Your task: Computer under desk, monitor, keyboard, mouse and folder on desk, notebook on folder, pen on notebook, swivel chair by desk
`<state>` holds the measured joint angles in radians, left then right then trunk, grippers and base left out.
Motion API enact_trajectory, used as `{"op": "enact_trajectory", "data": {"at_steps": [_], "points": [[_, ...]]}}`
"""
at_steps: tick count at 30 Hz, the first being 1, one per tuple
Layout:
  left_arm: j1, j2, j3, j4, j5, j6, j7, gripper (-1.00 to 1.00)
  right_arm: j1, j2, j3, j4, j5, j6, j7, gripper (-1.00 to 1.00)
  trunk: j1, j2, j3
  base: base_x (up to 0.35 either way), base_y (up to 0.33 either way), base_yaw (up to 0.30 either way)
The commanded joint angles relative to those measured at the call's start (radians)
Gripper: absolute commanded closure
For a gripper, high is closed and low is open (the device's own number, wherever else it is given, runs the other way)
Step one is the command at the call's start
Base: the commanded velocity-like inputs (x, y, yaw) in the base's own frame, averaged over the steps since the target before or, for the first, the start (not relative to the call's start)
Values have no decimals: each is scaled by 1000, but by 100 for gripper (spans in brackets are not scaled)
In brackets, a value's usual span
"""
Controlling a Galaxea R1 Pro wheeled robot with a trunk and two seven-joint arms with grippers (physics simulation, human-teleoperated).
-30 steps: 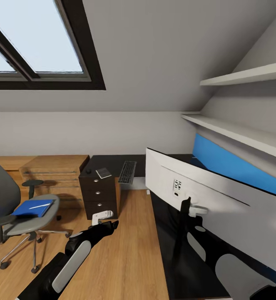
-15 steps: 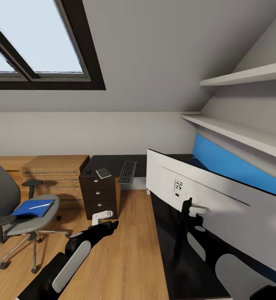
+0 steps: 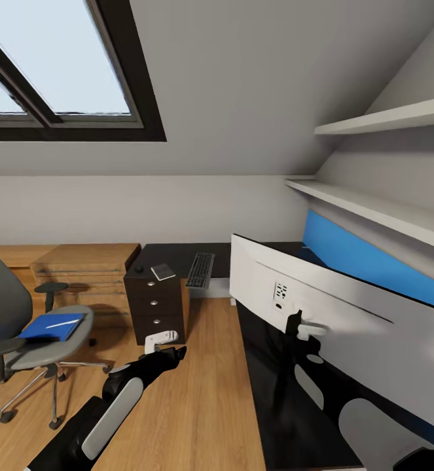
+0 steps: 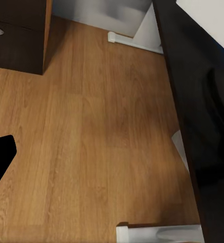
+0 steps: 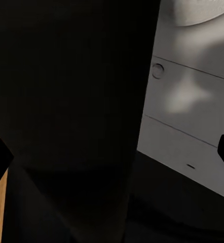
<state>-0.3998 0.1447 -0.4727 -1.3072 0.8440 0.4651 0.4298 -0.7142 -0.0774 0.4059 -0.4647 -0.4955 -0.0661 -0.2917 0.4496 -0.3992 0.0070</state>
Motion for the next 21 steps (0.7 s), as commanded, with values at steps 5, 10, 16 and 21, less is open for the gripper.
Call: {"op": "enact_trajectory", "data": {"at_steps": [5, 10, 16, 21], "points": [[-1, 1, -3, -1, 10, 0, 10, -100, -1, -1, 7, 1, -11, -5, -4, -100, 0, -1, 0, 0, 0, 0], [-1, 1, -3, -1, 10, 0, 10, -100, -1, -1, 8, 0, -11, -5, -3, -100, 0, -1, 0, -40, 0, 0], [-1, 1, -3, -1, 10, 0, 10, -100, -1, -1, 9, 0, -11, -5, -3, -100, 0, -1, 0, -243, 0, 0], [-1, 1, -3, -1, 10, 0, 10, -100, -1, -1, 10, 0, -11, -5, -2, -100, 0, -1, 0, -322, 0, 0]]}}
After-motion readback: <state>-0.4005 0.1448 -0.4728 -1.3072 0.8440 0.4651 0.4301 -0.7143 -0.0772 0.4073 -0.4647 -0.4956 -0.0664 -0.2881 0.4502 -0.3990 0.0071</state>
